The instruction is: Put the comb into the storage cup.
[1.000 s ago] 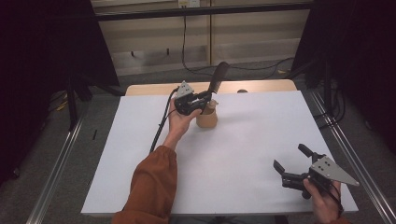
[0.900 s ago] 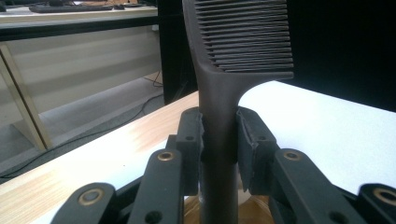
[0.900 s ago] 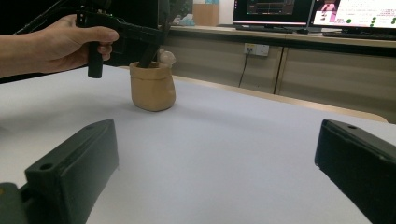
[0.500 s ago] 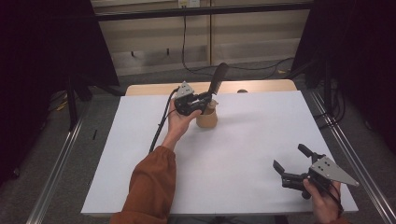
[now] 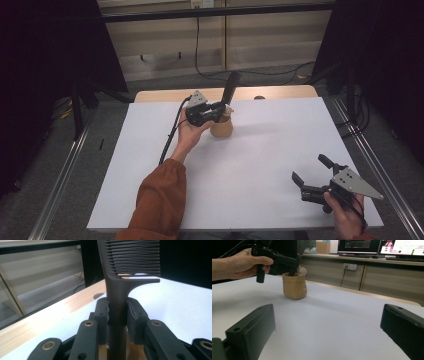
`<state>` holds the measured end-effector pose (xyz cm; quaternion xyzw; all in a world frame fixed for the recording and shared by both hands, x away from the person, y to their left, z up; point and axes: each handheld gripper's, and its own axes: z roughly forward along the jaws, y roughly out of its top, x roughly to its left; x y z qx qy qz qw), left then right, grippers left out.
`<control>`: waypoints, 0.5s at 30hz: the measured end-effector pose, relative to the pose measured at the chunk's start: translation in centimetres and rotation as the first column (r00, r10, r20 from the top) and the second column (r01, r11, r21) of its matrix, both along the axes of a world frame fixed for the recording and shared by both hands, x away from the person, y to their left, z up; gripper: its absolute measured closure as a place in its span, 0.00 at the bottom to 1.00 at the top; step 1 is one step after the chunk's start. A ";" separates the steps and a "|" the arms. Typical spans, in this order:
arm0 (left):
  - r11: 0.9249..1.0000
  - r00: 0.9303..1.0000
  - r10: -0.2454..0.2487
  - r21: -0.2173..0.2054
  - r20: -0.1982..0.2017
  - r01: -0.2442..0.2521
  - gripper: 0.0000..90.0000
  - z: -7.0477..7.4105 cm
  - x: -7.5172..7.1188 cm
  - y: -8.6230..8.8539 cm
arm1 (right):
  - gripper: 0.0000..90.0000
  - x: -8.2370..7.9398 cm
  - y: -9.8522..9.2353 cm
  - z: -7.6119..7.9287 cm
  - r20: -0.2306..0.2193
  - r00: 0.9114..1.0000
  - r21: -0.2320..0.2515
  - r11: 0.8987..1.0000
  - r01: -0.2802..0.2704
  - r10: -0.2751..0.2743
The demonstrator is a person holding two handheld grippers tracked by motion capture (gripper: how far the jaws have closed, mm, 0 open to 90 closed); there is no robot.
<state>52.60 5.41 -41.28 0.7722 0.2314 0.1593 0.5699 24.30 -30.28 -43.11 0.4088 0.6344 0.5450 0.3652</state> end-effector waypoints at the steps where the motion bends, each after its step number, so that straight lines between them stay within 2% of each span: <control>1: 1.000 1.000 0.003 -0.006 -0.006 -0.003 0.81 -0.1 0.0 0.1 | 0.00 0.0 0.0 0.0 -0.001 1.000 0.000 1.000 0.001 -0.001; 5: 1.000 1.000 0.003 0.000 -0.004 -0.003 0.81 -0.1 0.0 0.1 | 0.00 0.1 0.0 0.0 -0.005 1.000 0.001 1.000 -0.001 0.001; 11: 0.999 1.000 0.014 0.037 -0.024 -0.014 0.81 -0.8 0.2 0.1 | 0.00 0.0 0.0 0.0 -0.001 1.000 0.000 1.000 0.002 -0.002; 15: 0.999 0.999 0.027 0.020 -0.037 -0.026 0.81 -1.0 0.4 0.1 | 0.00 0.0 0.0 0.0 -0.004 1.000 -0.001 1.000 0.000 0.000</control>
